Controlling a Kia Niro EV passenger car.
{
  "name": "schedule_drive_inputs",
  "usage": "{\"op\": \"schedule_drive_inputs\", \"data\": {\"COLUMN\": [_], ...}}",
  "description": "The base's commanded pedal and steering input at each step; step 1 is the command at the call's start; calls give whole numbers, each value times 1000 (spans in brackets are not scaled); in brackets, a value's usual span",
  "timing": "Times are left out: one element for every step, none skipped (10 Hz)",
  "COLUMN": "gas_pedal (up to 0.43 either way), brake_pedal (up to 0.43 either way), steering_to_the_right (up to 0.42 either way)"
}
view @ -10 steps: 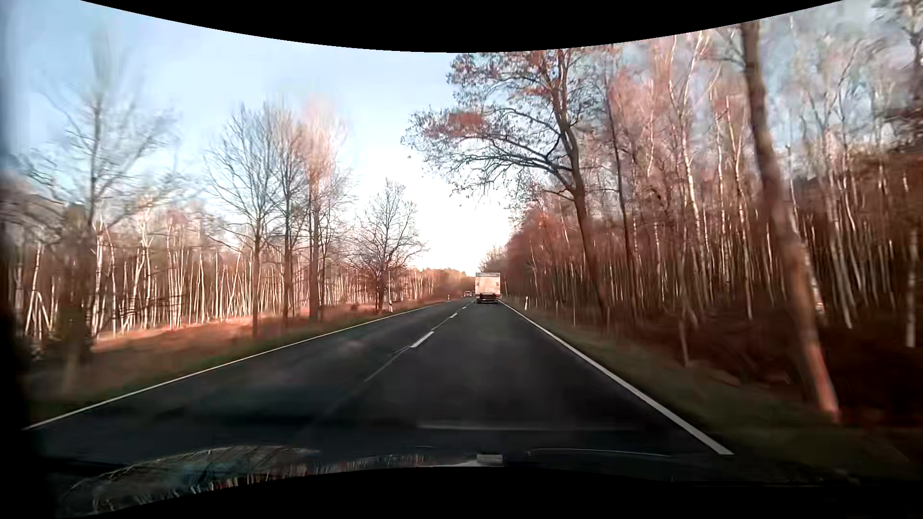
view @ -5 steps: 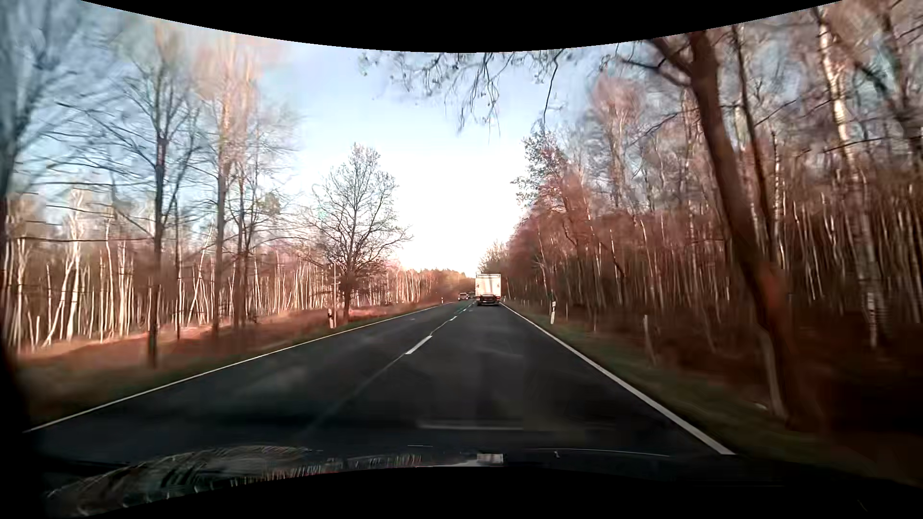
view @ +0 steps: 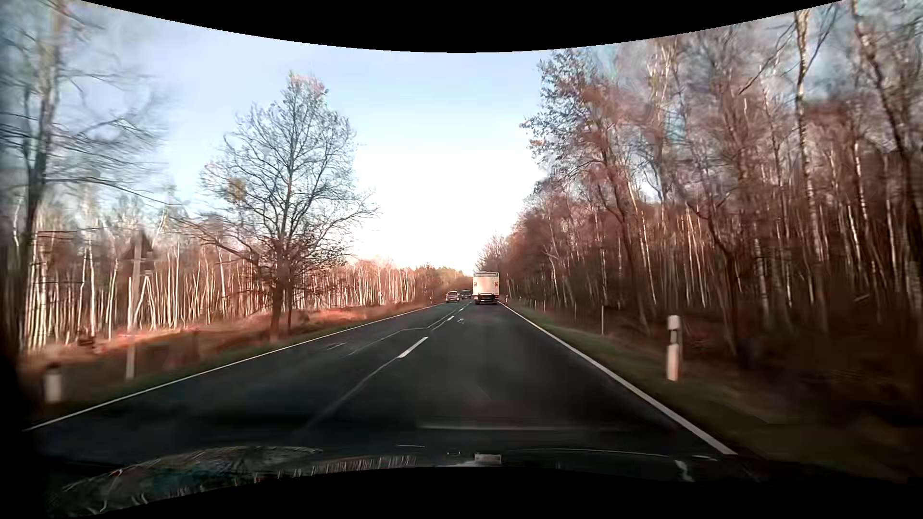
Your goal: Follow the waypoints while adhering to traffic rules and regulations
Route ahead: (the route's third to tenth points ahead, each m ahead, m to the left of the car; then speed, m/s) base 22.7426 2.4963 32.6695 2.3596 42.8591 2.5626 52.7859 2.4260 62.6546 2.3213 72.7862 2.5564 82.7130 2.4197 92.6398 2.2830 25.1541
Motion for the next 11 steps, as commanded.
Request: {"op": "schedule_drive_inputs", "data": {"gas_pedal": [0,0,0,0,0,0,0,0,0,0,0], "brake_pedal": [0,0,0,0,0,0,0,0,0,0,0], "steering_to_the_right": [0,0,0,0,-1,-2,-2,-2,-2,-2,-3]}}
